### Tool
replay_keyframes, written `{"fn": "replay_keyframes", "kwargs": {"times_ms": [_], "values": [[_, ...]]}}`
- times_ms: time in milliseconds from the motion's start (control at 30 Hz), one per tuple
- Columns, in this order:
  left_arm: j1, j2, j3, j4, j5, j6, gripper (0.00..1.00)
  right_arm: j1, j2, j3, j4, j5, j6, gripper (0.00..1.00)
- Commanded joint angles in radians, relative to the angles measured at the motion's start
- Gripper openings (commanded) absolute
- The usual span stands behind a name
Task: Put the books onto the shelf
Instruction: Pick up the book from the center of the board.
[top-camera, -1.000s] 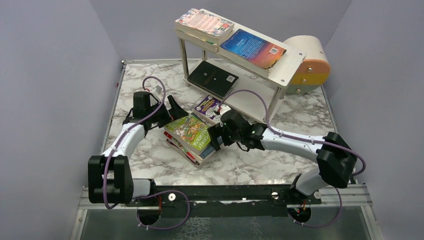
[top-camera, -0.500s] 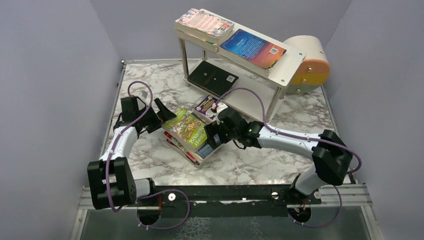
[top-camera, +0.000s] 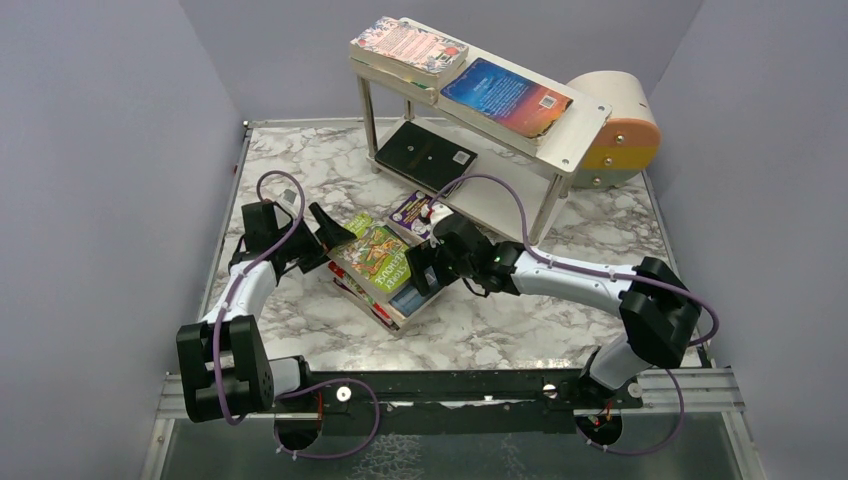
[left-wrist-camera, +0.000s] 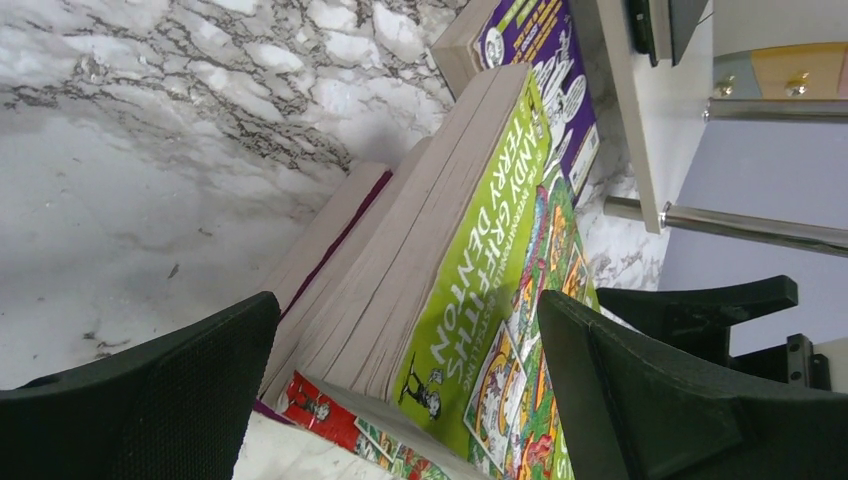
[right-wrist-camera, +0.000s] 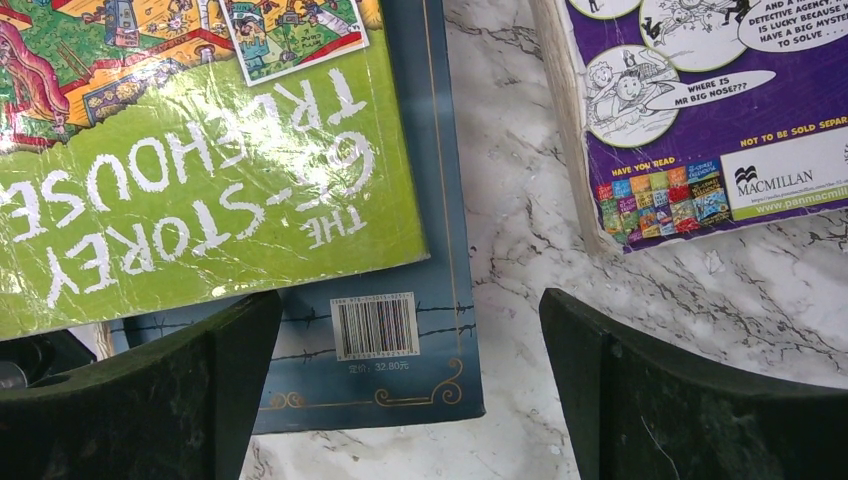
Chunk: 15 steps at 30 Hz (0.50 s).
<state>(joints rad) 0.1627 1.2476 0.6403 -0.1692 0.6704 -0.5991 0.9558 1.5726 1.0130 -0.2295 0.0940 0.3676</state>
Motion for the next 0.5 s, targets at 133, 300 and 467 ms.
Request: {"fn": "replay_keyframes", "kwargs": {"times_ms": [133, 300, 467], "values": [[0.008, 0.018, -0.017, 0.122, 0.071, -0.051, 0.99, 0.006, 0.023, 0.037, 0.059, -0.021, -0.012, 1.00], [0.008, 0.029, -0.029, 0.149, 0.088, -0.061, 0.98, 0.006, 0.039, 0.046, 0.068, -0.019, -0.012, 1.00], [0.008, 0.029, -0.036, 0.163, 0.094, -0.069, 0.94, 0.005, 0.052, 0.055, 0.077, -0.020, -0.012, 1.00]]}}
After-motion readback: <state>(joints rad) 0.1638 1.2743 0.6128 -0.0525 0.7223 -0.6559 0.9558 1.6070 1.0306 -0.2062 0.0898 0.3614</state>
